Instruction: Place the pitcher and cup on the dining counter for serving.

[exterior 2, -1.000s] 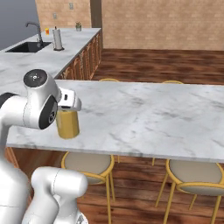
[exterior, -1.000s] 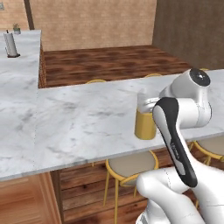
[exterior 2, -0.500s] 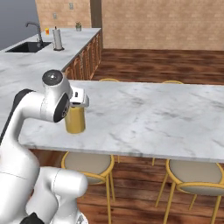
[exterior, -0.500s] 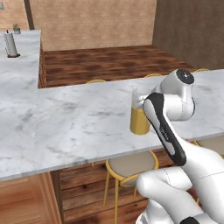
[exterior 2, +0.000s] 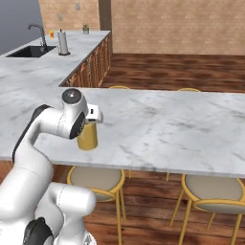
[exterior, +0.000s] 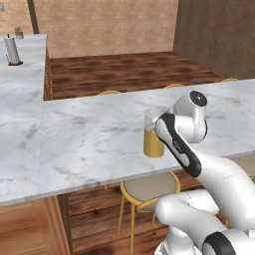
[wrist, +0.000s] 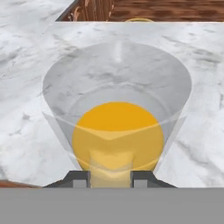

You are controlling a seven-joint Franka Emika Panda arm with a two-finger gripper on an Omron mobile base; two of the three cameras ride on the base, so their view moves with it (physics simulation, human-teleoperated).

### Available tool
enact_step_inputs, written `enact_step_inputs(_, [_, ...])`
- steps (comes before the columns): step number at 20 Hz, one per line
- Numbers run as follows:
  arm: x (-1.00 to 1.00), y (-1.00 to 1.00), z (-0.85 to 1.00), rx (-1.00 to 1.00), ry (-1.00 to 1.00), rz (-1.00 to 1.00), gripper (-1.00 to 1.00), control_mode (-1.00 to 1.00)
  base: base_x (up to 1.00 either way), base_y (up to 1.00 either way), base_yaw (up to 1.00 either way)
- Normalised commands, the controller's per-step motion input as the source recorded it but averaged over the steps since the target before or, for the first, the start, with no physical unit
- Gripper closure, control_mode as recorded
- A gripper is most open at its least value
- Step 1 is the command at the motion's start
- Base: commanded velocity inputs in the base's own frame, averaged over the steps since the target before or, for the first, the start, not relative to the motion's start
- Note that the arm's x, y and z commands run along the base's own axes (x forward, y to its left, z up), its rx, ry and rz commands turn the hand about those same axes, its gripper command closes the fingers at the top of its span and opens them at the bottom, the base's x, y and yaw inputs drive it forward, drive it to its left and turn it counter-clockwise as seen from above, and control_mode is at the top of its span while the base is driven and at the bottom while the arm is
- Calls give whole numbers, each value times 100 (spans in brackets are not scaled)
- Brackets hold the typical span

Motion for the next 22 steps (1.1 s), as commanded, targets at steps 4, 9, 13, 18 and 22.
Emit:
enact_step_inputs(4, [52,0,-49,0,0,5,100,-100,0,0,0])
enact_step_inputs(9, [49,0,-49,0,0,6,100,-100,0,0,0])
enact_step_inputs(13, [44,0,-43,0,0,6,100,-100,0,0,0])
enact_step_inputs(18, [40,0,-30,0,0,5,100,-100,0,0,0])
enact_step_inputs(22, [32,0,-25,0,0,4,100,-100,0,0,0])
